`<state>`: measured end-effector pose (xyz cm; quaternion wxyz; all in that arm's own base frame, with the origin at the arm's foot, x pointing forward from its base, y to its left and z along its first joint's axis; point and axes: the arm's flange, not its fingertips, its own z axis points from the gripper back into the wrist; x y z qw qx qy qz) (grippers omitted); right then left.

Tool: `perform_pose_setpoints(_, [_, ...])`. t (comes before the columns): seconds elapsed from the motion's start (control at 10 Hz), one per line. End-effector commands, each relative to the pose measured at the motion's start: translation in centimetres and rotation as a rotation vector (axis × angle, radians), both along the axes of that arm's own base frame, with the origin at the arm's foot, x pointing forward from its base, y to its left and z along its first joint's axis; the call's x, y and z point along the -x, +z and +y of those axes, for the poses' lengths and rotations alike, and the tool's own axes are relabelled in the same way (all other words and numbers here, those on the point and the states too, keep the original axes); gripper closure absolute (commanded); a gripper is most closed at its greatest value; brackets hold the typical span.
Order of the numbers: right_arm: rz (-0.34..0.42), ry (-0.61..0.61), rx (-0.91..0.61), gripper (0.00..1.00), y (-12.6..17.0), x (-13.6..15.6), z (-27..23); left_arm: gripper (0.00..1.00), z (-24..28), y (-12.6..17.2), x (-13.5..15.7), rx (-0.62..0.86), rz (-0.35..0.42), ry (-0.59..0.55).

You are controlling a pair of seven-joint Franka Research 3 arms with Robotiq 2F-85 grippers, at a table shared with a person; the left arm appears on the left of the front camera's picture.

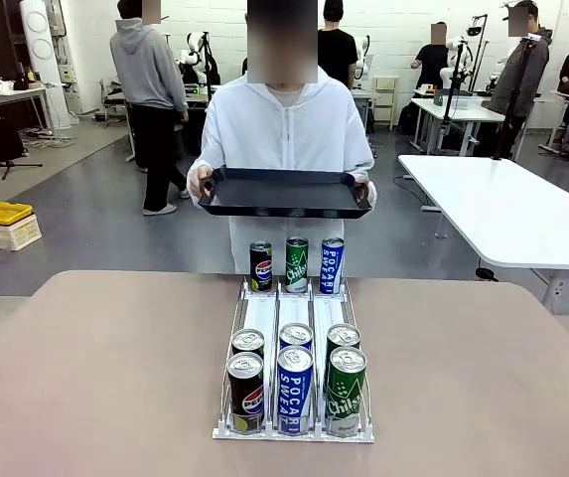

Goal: Retrieve and hand over the desired beverage to the person.
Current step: Pick up a can of the same type that the person held from the Automatic Can Dispenser.

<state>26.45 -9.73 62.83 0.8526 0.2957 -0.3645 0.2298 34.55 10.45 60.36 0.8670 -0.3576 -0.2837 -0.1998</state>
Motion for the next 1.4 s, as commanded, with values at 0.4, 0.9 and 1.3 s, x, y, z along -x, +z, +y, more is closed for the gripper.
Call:
perform_pose_setpoints(0.4, [-0.009, 0.019, -0.014, 0.00, 0.18, -0.28, 0.03, 0.00, 0.07, -0.01, -0.18, 0.008, -0.024, -0.015])
perform_pose_setpoints(0.9, [-0.009, 0.019, -0.014, 0.00, 0.18, -0.28, 0.03, 0.00, 0.07, -0.01, -0.18, 0.008, -0.024, -0.015])
perform_pose_setpoints(1.3, [-0.009, 0.019, -0.014, 0.00, 0.18, -0.28, 0.03, 0.00, 0.07, -0.01, -0.18, 0.008, -0.024, -0.015])
